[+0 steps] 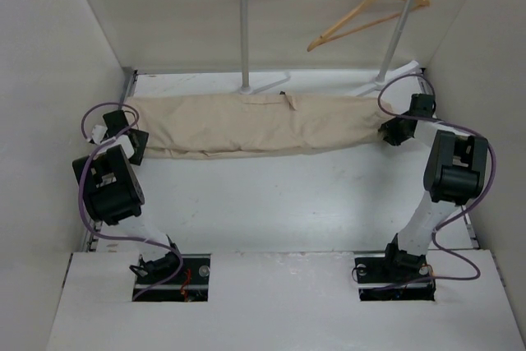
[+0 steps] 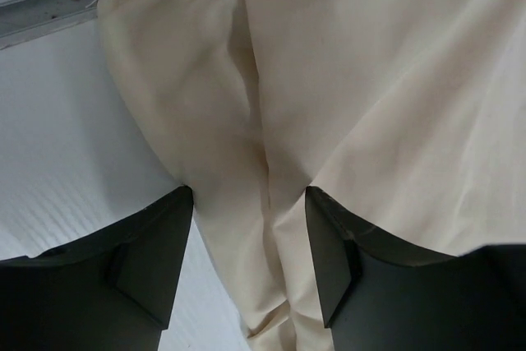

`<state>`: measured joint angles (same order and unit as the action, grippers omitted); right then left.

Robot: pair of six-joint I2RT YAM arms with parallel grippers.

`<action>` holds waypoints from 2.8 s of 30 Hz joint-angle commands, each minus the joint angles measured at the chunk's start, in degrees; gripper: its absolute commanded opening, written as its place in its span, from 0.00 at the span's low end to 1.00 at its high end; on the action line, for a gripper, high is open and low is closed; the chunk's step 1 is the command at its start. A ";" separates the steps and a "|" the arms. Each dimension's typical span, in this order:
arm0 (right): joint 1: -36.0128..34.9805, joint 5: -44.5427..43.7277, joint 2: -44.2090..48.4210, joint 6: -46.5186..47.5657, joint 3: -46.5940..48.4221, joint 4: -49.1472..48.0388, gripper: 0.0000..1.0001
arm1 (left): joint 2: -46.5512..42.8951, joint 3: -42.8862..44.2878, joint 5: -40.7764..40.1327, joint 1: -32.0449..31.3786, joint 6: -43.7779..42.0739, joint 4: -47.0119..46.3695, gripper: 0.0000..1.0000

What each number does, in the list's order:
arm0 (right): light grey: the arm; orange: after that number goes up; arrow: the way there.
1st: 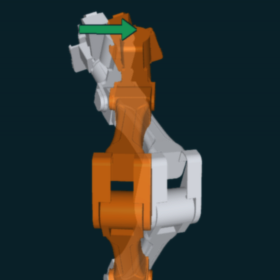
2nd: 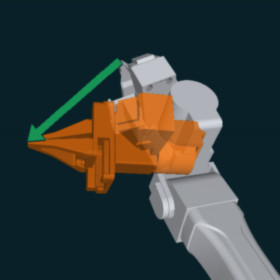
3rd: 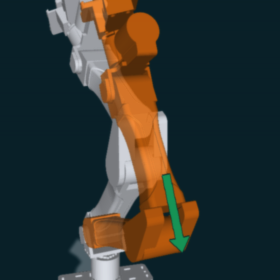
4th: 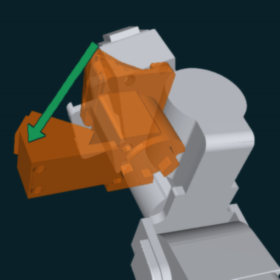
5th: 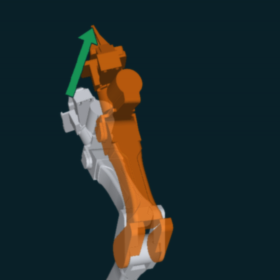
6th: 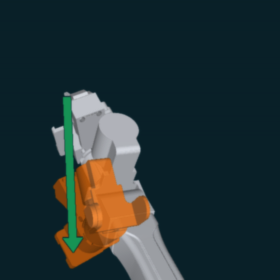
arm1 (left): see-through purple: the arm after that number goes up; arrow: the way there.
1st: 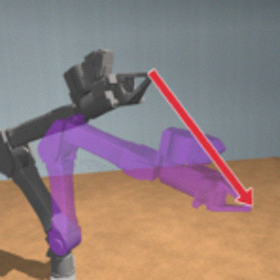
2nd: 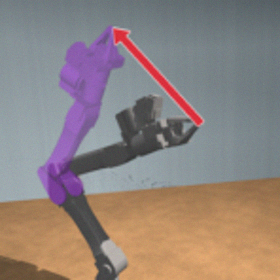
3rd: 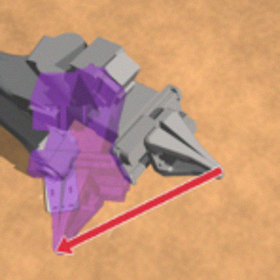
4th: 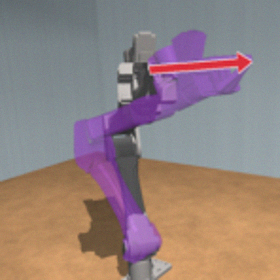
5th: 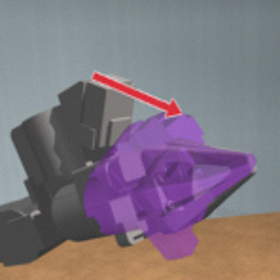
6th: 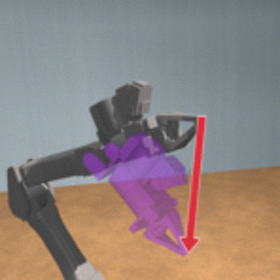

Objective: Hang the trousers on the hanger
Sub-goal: Fold the trousers at the center of the board.

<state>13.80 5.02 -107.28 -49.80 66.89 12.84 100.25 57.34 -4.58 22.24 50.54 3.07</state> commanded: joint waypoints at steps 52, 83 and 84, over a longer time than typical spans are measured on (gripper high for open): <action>13.14 -5.56 40.07 0.58 -28.13 5.46 0.84 | -25.03 -2.85 -20.12 -56.27 8.69 20.24 0.43; 12.26 -1.59 20.80 -2.93 -24.44 -1.15 0.35 | -22.54 -26.40 -10.54 -62.27 12.03 5.28 0.13; 12.35 -1.24 20.80 -3.72 -24.62 -1.33 0.27 | -23.51 -26.40 -10.63 -62.01 12.03 5.71 0.14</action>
<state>26.57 2.28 -85.17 -51.03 40.99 13.26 78.65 32.97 -15.97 -40.05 62.41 2.66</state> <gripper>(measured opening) 0.311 0.131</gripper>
